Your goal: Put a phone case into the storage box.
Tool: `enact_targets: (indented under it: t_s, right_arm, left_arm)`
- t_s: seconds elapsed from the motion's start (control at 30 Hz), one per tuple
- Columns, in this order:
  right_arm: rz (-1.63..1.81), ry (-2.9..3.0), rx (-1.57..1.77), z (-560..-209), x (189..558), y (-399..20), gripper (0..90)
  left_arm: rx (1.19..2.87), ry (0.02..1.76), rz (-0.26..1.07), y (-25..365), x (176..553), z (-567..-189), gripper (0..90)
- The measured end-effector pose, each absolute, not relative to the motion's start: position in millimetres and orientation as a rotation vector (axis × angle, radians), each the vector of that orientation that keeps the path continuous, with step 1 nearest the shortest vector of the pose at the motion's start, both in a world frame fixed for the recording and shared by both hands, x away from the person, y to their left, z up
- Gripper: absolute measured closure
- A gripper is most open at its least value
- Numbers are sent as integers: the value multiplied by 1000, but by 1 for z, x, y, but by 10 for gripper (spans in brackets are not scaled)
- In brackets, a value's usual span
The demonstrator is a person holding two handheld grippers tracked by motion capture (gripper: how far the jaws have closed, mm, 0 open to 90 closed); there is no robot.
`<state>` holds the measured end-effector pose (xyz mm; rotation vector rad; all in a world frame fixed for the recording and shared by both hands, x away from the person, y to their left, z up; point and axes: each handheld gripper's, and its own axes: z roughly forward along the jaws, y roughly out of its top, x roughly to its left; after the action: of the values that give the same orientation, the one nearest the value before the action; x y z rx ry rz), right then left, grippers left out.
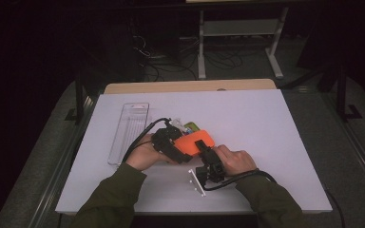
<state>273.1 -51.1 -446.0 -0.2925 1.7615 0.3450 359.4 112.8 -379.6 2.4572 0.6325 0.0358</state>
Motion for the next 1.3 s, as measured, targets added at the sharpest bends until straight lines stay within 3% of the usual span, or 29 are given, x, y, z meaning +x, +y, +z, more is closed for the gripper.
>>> enact_targets:
  t_s: [0.67, 1.13, 1.3]
  right_arm:
    - [341, 1770, -268, -443, 271, -49, 801]
    - [368, 1733, -269, -440, 269, -51, 815]
    - [352, 1750, -270, -440, 268, -50, 821]
  left_arm:
    - [2441, 641, -1, 114, 362, -380, 156]
    - [2421, 617, -45, 118, 362, -378, 141]
    - [2410, 606, -59, 117, 359, -377, 77]
